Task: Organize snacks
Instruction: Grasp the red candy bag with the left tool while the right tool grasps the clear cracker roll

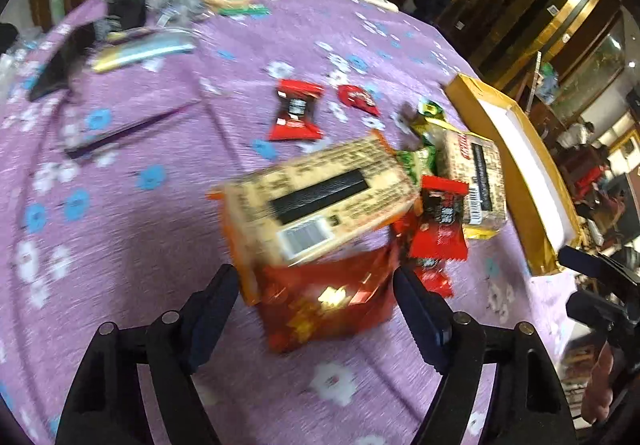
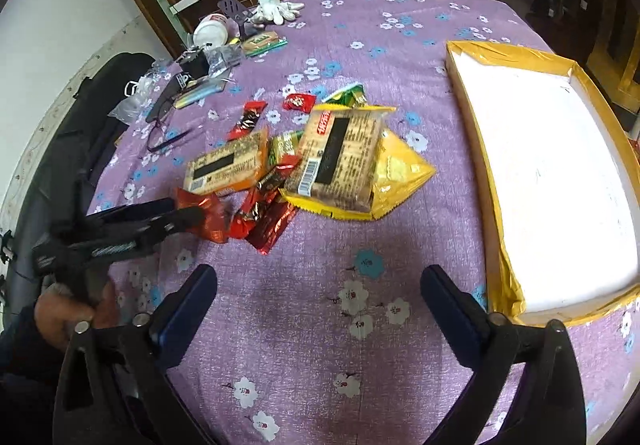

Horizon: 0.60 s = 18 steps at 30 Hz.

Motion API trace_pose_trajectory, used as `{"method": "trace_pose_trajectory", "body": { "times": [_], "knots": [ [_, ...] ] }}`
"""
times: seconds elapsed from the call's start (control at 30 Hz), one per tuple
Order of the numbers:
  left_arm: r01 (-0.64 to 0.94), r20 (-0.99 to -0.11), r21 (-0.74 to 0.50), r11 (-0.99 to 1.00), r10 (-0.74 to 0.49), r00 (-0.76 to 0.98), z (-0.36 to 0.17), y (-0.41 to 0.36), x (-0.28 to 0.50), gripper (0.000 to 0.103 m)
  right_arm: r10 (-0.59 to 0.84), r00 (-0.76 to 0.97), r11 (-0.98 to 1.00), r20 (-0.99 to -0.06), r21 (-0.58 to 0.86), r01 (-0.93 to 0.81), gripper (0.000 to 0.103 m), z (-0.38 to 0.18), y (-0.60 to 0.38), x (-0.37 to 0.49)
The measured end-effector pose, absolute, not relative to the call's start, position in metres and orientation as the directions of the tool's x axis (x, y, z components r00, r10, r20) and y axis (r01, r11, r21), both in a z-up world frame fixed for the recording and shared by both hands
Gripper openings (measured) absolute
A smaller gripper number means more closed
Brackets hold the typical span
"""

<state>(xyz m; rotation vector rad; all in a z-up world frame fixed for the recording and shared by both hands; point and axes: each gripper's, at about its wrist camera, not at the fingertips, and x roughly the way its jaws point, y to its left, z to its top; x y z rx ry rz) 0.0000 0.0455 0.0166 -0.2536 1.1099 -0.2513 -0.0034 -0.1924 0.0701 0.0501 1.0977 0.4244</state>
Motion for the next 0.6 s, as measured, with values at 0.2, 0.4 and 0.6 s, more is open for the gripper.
{"method": "trace_pose_trajectory", "body": {
  "times": [0.2,0.4,0.6],
  "knots": [
    [0.135,-0.86,-0.273,0.953,-0.304,0.41,0.018,0.024,-0.016,0.072,0.353,0.375,0.926,-0.858,0.262,-0.271,0.057,0.077,-0.194,0.026],
    [0.189,-0.86,-0.283,0.94,-0.336,0.384,0.021,0.018,-0.044,0.07,0.265,0.37,0.96,-0.891,0.209,-0.184,0.051,0.071,-0.187,0.071],
    [0.215,-0.858,-0.261,0.941,-0.328,0.395,0.025,0.02,-0.049,0.074,0.235,0.306,0.969,-0.923,0.197,-0.149,0.051,0.049,-0.165,0.102]
  ]
}}
